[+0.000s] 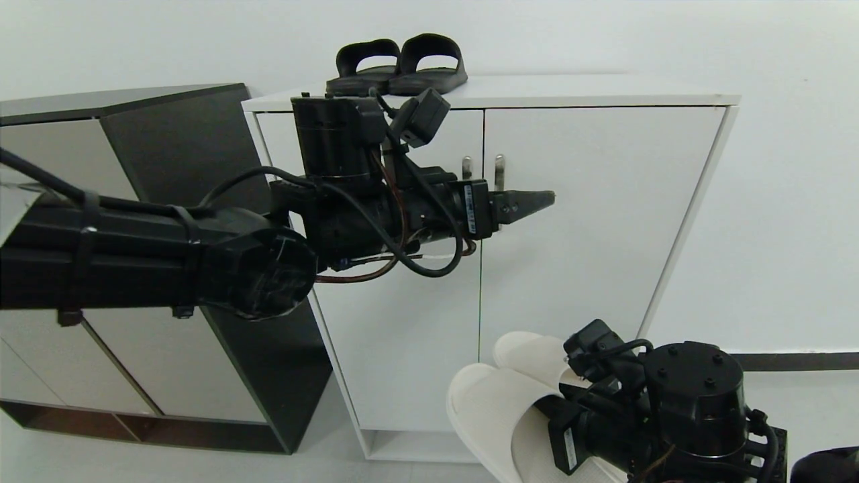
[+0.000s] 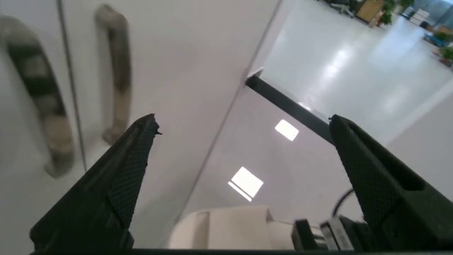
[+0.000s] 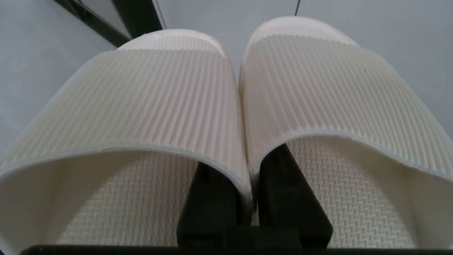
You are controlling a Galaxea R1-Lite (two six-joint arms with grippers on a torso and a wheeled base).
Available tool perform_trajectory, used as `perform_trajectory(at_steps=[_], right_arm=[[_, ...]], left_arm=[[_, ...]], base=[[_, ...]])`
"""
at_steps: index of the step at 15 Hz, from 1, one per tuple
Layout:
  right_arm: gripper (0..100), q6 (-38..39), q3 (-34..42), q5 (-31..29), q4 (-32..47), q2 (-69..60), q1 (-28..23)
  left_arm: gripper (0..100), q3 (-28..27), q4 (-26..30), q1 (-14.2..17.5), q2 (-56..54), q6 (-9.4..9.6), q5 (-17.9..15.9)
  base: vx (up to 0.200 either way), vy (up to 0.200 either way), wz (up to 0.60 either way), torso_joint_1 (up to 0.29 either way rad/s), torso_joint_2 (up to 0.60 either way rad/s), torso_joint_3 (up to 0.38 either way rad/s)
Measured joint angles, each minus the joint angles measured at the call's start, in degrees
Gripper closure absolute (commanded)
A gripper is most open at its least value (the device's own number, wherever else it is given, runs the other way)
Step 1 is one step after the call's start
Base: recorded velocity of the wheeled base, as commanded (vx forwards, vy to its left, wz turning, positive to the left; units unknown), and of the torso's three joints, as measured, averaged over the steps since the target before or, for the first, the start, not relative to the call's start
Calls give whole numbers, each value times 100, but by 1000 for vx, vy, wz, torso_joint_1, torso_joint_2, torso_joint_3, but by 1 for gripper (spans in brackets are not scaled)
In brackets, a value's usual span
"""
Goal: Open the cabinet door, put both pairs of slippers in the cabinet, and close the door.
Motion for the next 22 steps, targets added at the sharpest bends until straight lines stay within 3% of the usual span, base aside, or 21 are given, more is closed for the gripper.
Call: perform_trajectory(at_steps=[9,15,16,22], right_arm=[[100,-4,-13,-7,-2,4,0],[100,-4,2,-7,-2,6,-2],[100,-4,4,-2,-2,6,-2],[100,-121,146,233,-5,-5,99]], left_arm=[[0,-801,252,265,610,2,180],[0,-1074,351,178,872,5,205],[100,-1080,360,162,894,0,199],[100,-824,325,51,763,11,216]], base=[[0,0,0,0,0,0],[0,0,0,0,0,0],[0,0,0,0,0,0],[0,0,0,0,0,0]])
